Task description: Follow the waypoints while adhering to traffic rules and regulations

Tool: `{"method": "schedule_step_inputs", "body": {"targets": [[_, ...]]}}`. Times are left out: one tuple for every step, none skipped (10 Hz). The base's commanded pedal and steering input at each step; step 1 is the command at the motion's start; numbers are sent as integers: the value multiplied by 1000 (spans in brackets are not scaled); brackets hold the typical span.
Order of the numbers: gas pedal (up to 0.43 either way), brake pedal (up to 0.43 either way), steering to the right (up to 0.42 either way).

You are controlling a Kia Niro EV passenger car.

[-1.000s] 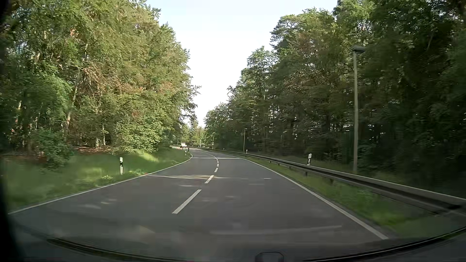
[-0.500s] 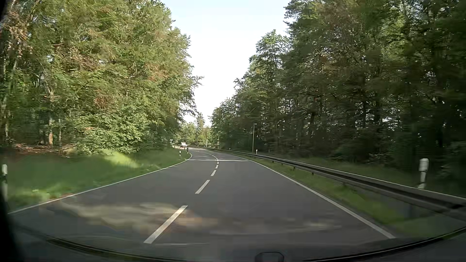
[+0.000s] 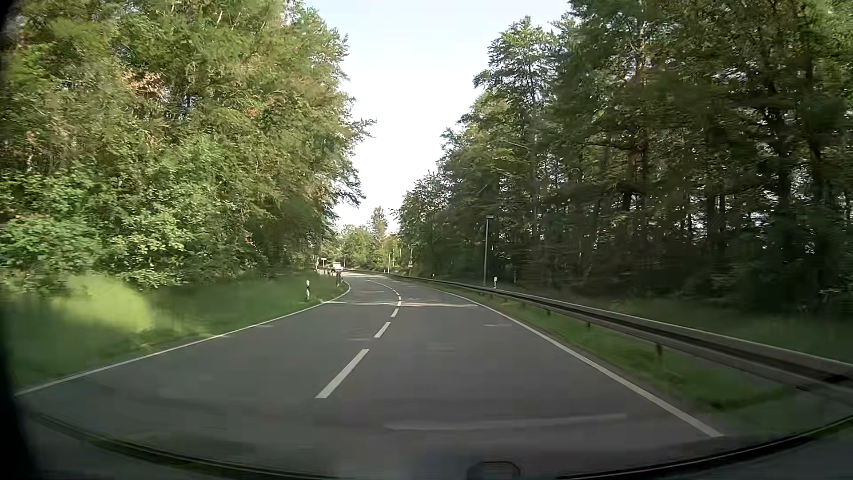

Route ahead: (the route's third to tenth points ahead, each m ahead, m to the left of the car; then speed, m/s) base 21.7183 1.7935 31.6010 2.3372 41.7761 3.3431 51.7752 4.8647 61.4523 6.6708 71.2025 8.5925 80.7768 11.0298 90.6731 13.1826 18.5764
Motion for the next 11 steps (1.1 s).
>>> {"method": "schedule_step_inputs", "body": {"targets": [[177, 24, -15], [177, 30, -14], [177, 30, -15], [177, 30, -15], [177, 30, -15], [177, 30, -15], [177, 30, -15], [177, 30, -15], [177, 30, -15], [177, 24, -15], [177, 30, -15]]}}
